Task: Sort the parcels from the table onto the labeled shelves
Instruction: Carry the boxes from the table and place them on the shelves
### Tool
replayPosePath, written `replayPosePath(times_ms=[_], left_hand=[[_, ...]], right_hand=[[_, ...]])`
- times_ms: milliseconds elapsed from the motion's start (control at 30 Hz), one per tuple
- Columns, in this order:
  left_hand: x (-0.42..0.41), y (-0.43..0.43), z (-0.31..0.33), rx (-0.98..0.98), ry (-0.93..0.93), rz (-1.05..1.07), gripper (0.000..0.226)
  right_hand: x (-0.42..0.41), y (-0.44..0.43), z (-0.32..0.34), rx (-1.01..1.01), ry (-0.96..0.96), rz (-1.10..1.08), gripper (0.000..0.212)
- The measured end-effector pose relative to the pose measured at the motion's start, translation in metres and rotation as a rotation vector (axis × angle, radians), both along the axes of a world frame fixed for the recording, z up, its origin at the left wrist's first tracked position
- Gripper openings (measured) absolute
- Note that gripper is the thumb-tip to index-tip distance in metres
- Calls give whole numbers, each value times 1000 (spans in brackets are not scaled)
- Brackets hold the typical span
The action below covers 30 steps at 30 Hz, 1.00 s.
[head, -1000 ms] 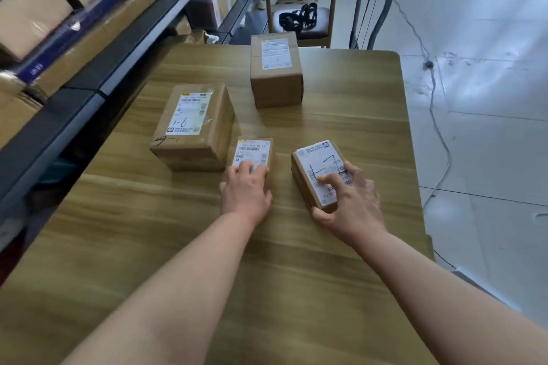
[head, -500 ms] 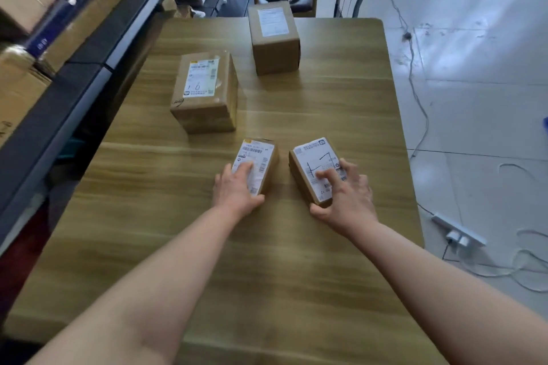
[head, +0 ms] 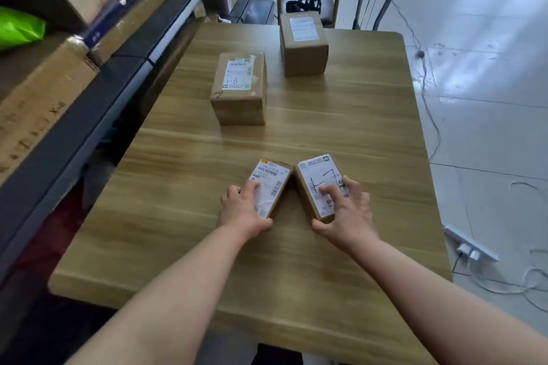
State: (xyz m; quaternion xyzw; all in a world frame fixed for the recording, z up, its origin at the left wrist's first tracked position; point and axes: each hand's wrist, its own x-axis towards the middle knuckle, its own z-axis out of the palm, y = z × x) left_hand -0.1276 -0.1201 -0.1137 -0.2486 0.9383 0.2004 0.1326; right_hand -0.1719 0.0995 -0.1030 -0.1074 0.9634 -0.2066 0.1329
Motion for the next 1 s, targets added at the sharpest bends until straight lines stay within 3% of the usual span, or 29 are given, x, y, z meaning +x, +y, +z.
replayPosePath(times_ms=[167, 333, 533, 867, 1000], left_hand=[[35, 3, 19, -38, -27, 114, 97], [83, 28, 40, -100, 81, 325, 98], [162, 70, 49, -92, 189, 642, 96], [322, 102, 83, -185, 311, 1072, 100], [401, 119, 92, -211, 298, 1224, 93]], right_hand=[[0, 12, 12, -49, 38, 187, 70], [23, 25, 23, -111, 82, 371, 82], [56, 22, 41, -128, 77, 619, 76], [175, -22, 60, -146, 78, 986, 87], [238, -37, 65, -157, 94, 1162, 81]])
